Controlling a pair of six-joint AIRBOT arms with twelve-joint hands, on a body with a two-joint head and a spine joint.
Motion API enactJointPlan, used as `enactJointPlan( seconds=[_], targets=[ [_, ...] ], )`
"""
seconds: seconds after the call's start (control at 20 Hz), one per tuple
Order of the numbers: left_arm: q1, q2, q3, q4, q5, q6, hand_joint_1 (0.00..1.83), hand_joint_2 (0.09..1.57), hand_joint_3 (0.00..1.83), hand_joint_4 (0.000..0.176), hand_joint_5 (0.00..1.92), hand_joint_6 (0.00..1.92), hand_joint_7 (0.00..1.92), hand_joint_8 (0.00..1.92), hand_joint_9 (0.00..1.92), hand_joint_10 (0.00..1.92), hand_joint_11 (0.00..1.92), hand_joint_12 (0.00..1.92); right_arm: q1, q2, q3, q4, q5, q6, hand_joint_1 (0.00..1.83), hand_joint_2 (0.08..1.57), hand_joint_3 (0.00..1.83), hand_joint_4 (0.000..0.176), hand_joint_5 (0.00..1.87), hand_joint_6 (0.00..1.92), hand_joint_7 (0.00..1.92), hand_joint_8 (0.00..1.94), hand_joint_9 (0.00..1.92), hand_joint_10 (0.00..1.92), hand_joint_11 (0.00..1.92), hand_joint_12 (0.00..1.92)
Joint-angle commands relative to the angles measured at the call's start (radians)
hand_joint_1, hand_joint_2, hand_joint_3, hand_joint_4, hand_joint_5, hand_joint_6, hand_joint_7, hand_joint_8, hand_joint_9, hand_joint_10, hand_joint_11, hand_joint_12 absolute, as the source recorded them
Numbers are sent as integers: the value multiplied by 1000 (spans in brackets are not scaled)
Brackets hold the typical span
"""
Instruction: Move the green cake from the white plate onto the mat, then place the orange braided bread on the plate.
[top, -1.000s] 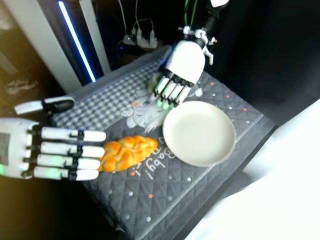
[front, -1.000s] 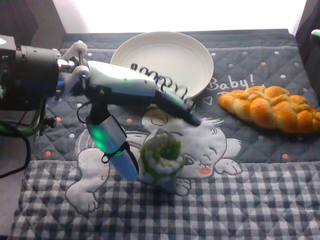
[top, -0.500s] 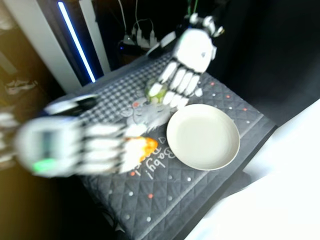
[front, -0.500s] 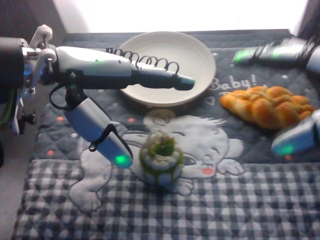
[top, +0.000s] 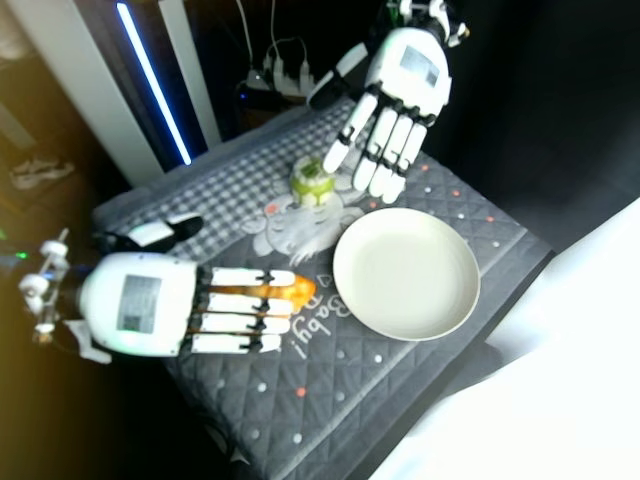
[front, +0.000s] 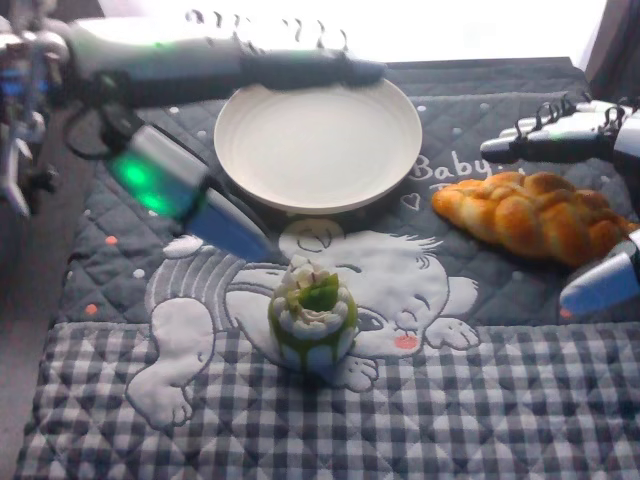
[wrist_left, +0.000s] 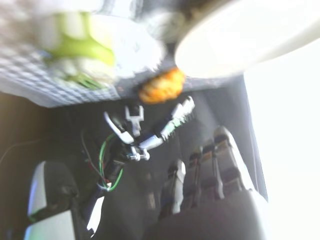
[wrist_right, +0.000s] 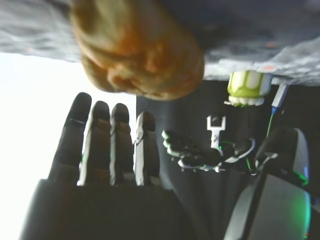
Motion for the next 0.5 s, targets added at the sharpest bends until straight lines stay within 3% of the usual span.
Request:
enactJointPlan(
  seconds=[0.0, 0.05, 0.1, 0.15, 0.2, 0.25, 0.3, 0.35, 0.4, 0.45],
  targets=[
    [-17, 15, -3, -80, -32, 20, 842, 811, 17, 176, 5, 0, 0, 0, 0, 0, 33, 14, 12, 12, 8, 37, 101, 11, 546, 568, 0, 87, 274, 1, 259, 5, 175, 2, 0, 612],
    [-19, 25, -7, -103, -30, 45, 834, 805, 11, 156, 7, 2, 0, 0, 26, 10, 95, 42, 13, 12, 12, 33, 95, 11, 552, 560, 0, 82, 284, 2, 274, 4, 190, 4, 0, 589],
    [-23, 35, -11, -126, -29, 68, 841, 825, 18, 154, 1, 0, 0, 0, 10, 2, 59, 26, 14, 12, 16, 29, 85, 11, 529, 548, 0, 66, 300, 3, 295, 4, 218, 8, 0, 622],
    [-26, 41, -14, -145, -29, 87, 841, 825, 18, 154, 1, 0, 0, 0, 10, 2, 59, 26, 14, 11, 20, 29, 76, 11, 529, 548, 0, 66, 300, 3, 295, 4, 218, 8, 0, 622],
    [-29, 46, -17, -164, -30, 104, 808, 843, 20, 154, 0, 0, 0, 0, 0, 0, 14, 7, 14, 11, 24, 29, 65, 11, 567, 535, 0, 91, 308, 0, 328, 0, 276, 1, 9, 844],
    [-32, 49, -20, -178, -30, 119, 784, 835, 13, 168, 0, 0, 0, 0, 0, 0, 8, 5, 15, 9, 28, 29, 52, 10, 596, 531, 0, 104, 316, 1, 327, 0, 272, 0, 1, 887],
    [-32, 50, -21, -187, -30, 127, 775, 834, 11, 135, 0, 0, 0, 0, 0, 0, 25, 12, 15, 7, 31, 29, 40, 7, 607, 536, 1, 100, 329, 3, 346, 3, 283, 3, 0, 874],
    [-32, 50, -22, -196, -31, 134, 781, 833, 8, 115, 0, 0, 0, 0, 20, 8, 54, 25, 15, 0, 39, 29, 23, 2, 624, 539, 2, 93, 337, 5, 356, 6, 284, 3, 0, 869],
    [-32, 50, -23, -198, -31, 137, 789, 839, 9, 127, 0, 0, 0, 0, 4, 1, 44, 21, 15, -7, 48, 29, 9, 1, 634, 555, 0, 86, 341, 0, 380, 1, 302, 2, 50, 806],
    [-31, 50, -26, -200, -32, 141, 798, 828, 3, 123, 0, 0, 0, 0, 9, 3, 56, 27, 15, -12, 54, 29, -2, 1, 660, 556, 0, 79, 348, 0, 394, 0, 316, 0, 104, 720]
  ],
)
